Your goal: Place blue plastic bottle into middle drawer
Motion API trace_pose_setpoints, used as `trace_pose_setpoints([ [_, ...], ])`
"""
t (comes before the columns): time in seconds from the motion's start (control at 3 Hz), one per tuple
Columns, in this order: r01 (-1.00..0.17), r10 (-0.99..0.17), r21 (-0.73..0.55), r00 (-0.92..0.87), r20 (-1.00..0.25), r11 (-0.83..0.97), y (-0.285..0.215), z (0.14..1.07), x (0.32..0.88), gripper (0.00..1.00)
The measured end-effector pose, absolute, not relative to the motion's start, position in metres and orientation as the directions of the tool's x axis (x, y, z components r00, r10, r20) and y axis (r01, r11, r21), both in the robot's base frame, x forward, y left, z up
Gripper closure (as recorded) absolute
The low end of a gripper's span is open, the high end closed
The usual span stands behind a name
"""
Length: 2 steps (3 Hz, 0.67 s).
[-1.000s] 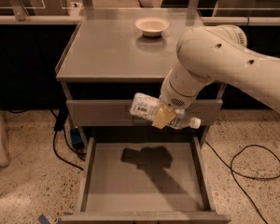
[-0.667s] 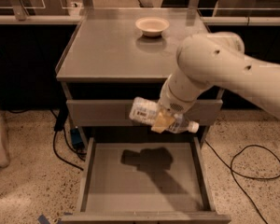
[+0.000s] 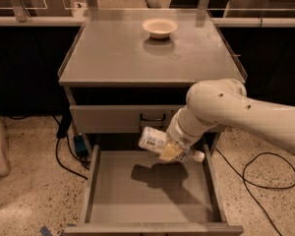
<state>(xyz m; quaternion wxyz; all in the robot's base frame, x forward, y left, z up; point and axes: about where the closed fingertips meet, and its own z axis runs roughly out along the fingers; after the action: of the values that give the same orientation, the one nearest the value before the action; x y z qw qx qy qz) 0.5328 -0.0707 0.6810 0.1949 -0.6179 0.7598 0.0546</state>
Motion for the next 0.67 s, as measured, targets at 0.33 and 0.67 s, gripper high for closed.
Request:
trace_pose_setpoints([
  [0.33, -0.959, -0.92, -0.156, -0.17, -0.353, 0.238, -0.066, 0.636, 0.53, 1.0],
  [0.67, -0.955, -0.934, -0.177, -0.174, -0.313, 0.238, -0.058, 0.596, 0.526, 1.0],
])
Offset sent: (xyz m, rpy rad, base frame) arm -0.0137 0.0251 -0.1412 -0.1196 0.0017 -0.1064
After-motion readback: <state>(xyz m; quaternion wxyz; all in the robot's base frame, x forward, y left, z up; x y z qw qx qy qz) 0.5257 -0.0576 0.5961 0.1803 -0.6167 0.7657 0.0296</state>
